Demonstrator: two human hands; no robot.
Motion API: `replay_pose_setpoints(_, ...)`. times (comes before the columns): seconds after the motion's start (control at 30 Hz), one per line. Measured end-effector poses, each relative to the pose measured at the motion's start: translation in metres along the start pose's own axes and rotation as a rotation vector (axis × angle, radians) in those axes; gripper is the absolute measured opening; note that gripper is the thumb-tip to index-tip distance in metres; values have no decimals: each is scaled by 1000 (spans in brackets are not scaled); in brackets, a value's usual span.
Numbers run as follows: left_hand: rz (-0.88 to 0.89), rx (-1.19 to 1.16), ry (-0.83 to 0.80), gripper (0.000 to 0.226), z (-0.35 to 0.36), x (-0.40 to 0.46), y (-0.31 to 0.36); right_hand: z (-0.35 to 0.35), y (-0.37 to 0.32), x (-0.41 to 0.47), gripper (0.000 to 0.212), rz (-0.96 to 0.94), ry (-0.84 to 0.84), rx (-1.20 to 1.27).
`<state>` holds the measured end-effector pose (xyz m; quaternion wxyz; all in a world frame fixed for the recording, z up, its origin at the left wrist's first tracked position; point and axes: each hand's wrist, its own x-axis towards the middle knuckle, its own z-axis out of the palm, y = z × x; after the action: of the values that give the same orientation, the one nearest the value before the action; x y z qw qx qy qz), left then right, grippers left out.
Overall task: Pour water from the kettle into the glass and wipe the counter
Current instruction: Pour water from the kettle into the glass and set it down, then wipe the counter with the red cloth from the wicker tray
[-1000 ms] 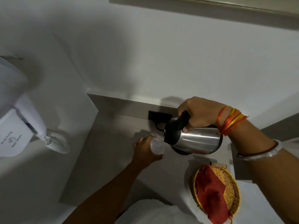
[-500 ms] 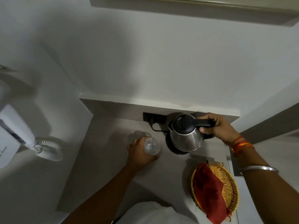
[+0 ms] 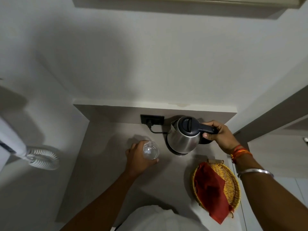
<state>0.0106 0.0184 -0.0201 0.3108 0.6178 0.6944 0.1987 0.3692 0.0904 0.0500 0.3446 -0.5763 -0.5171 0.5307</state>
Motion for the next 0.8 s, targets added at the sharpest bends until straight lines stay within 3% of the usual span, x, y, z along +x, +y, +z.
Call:
replay_pose_setpoints(0.23, 30, -6, -3, 81, -3, -2, 4, 11, -6, 7, 32, 6, -15, -62)
replay_pose_setpoints(0.4, 39, -4, 10, 85, -4, -1, 3, 8, -3, 3, 43, 23, -11, -208)
replay_pose_setpoints(0.47, 41, -8, 15, 85, -5, -1, 2, 14, 7, -4, 60, 29, 123, -337)
replay_pose_setpoints(0.53, 46, -29, 21, 84, -6, -2, 0, 29, 20, -24, 78, 80, 380, -385)
replay_pose_setpoints(0.63, 40, -47, 25, 84, -8, -6, -5, 65, 55, -73, 73, 251, 669, -531)
replay_pose_setpoints(0.7, 31, -59, 34, 83, -10, -11, -8, 87, 82, -106, 70, 426, 623, -703)
replay_pose_setpoints(0.8, 25, -67, 39, 81, -14, -16, -10, 104, 105, -138, 80, 723, 363, -851)
